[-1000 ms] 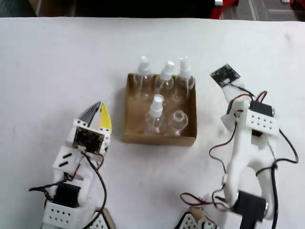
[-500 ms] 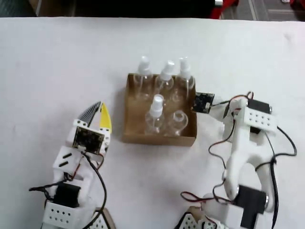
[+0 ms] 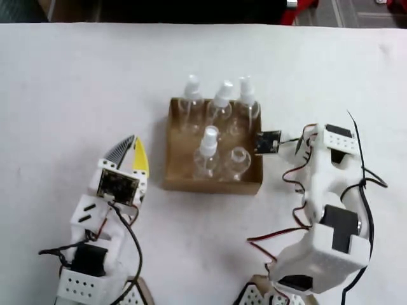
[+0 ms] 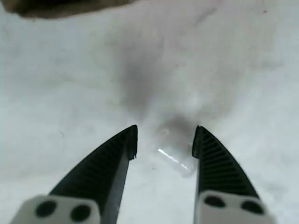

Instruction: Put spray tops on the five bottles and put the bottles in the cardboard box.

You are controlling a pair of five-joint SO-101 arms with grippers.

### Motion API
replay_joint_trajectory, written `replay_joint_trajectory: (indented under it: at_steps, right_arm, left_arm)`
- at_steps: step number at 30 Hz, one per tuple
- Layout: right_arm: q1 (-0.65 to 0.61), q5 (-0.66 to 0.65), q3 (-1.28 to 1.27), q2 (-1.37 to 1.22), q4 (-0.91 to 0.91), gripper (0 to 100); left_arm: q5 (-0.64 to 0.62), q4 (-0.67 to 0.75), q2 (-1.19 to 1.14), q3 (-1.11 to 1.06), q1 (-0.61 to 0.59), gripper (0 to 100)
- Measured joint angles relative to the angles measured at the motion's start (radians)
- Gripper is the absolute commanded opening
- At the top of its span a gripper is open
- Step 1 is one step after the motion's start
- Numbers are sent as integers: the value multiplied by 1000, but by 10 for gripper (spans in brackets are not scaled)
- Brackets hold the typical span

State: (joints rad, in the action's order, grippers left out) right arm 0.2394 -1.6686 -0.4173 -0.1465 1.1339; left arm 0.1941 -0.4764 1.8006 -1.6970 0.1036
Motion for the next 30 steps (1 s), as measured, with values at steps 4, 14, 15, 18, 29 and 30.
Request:
replay_joint_trajectory:
  at_steps: [4, 14, 15, 18, 29, 30]
  right_arm:
    - [25, -2, 2, -40, -72, 173]
    - [40, 115, 25, -58, -160, 139]
    - [34, 153, 25, -48, -160, 156]
    - [15, 267, 25, 17, -173, 187]
    - [20, 120, 26, 114, 6, 343]
    - [35, 98, 26, 114, 9, 349]
  left_arm:
    - [0, 0, 0, 0, 0, 24]
    - [0, 0, 0, 0, 0, 24]
    - [0, 0, 0, 0, 0, 24]
    - [0, 0, 0, 0, 0, 24]
    - [0, 0, 0, 0, 0, 24]
    - [0, 0, 0, 0, 0, 24]
